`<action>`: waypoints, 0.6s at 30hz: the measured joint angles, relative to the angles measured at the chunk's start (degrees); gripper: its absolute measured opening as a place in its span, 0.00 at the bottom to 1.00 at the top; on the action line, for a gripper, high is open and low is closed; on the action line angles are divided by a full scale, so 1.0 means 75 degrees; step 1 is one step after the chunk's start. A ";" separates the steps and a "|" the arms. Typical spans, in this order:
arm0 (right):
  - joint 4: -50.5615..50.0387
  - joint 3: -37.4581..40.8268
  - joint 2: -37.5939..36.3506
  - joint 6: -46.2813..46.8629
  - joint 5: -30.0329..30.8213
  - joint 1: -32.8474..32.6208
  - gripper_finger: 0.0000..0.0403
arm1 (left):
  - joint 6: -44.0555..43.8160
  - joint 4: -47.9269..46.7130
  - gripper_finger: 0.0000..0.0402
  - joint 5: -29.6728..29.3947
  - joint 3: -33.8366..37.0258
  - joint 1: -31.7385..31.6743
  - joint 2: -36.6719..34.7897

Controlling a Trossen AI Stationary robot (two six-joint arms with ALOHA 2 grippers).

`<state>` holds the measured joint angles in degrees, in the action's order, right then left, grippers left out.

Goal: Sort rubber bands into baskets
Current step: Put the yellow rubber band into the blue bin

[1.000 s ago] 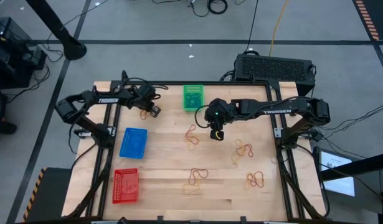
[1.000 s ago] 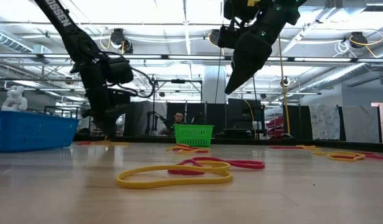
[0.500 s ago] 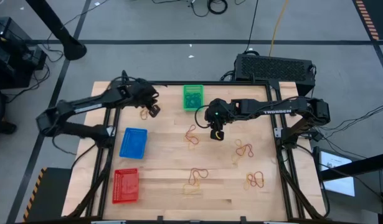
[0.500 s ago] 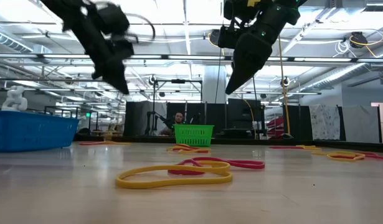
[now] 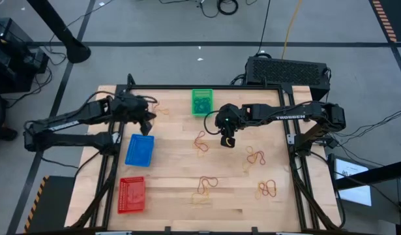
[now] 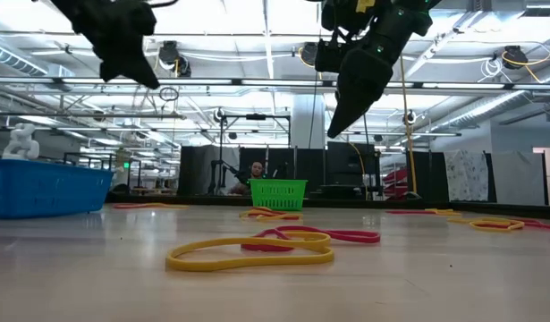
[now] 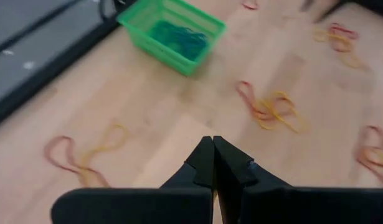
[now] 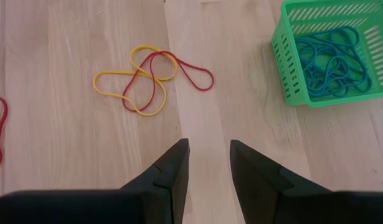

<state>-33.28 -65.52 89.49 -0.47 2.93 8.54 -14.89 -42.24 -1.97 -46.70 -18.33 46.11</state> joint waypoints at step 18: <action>0.0003 0.0000 0.0000 0.0175 0.0002 0.0000 0.27 | -0.1971 -0.1396 0.00 0.0830 0.0003 0.2326 -0.0616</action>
<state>-33.26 -65.52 89.49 0.84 2.94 8.54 -29.67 -52.71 4.25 -46.68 -0.89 41.49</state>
